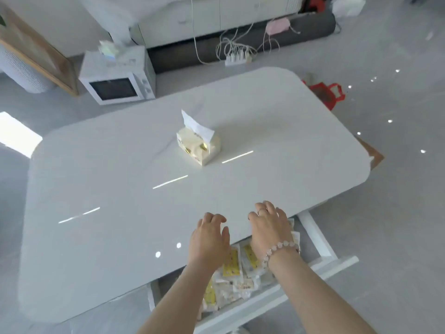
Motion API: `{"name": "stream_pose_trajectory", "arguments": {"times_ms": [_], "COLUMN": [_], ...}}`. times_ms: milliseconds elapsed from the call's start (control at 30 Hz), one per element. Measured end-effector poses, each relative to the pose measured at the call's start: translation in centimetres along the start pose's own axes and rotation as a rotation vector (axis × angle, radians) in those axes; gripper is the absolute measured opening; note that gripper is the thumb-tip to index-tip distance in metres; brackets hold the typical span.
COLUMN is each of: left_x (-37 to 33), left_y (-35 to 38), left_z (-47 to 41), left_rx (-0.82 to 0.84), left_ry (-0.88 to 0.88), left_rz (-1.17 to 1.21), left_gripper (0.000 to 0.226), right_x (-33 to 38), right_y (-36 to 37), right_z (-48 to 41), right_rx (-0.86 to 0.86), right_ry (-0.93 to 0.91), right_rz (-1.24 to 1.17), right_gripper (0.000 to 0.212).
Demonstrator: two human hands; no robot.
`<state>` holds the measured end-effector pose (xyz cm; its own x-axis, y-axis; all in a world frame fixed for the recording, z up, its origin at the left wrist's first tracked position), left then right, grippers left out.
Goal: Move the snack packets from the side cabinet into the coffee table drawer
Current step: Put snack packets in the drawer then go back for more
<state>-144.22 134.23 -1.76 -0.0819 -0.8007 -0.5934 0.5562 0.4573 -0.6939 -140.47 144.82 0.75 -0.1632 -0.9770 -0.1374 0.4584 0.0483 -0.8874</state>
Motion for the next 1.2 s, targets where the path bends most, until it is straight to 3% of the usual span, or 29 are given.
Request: {"name": "stream_pose_trajectory", "arguments": {"times_ms": [200,467,700,867,1067,1200], "left_x": [-4.1,-2.5,7.6,18.1,30.7,38.7], "left_y": [-12.7,-30.9,-42.4,-47.2,-52.2,-51.7], "left_z": [5.0,14.4,25.7,37.1,52.8,62.7], "left_rx": [0.073,-0.226,-0.416,-0.5,-0.657,-0.688], "left_ry": [-0.004,-0.04,-0.227,-0.376,-0.573,-0.757], "left_rz": [-0.285,-0.412,-0.334,-0.302,-0.26,-0.229], "left_gripper": [0.036,0.036,0.037,0.036,0.036,0.038], "right_x": [4.4,12.9,27.5,42.0,60.4,69.6], "right_y": [-13.5,-28.4,-36.1,-38.8,-36.1,-32.7], "right_z": [6.0,10.2,16.7,23.9,34.6,41.3], "right_rx": [-0.101,-0.317,-0.459,-0.553,-0.542,-0.495], "right_ry": [-0.066,-0.183,-0.373,-0.531,-0.805,-0.97], "right_rz": [0.062,0.146,0.188,0.259,0.335,0.377], "right_gripper": [0.036,0.039,0.042,0.038,0.041,0.046]}}
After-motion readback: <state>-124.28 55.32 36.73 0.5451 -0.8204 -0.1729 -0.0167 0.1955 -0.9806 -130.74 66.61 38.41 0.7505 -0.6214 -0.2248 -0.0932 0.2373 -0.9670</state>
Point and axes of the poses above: each hand's wrist, its own z-axis away from the middle knuckle, its own y-axis out of the palm, x = y × z, the point moved 10 cm from there along -z, towards the middle knuckle, and after that the axes turned 14 degrees about z, right-handed, at the moved point
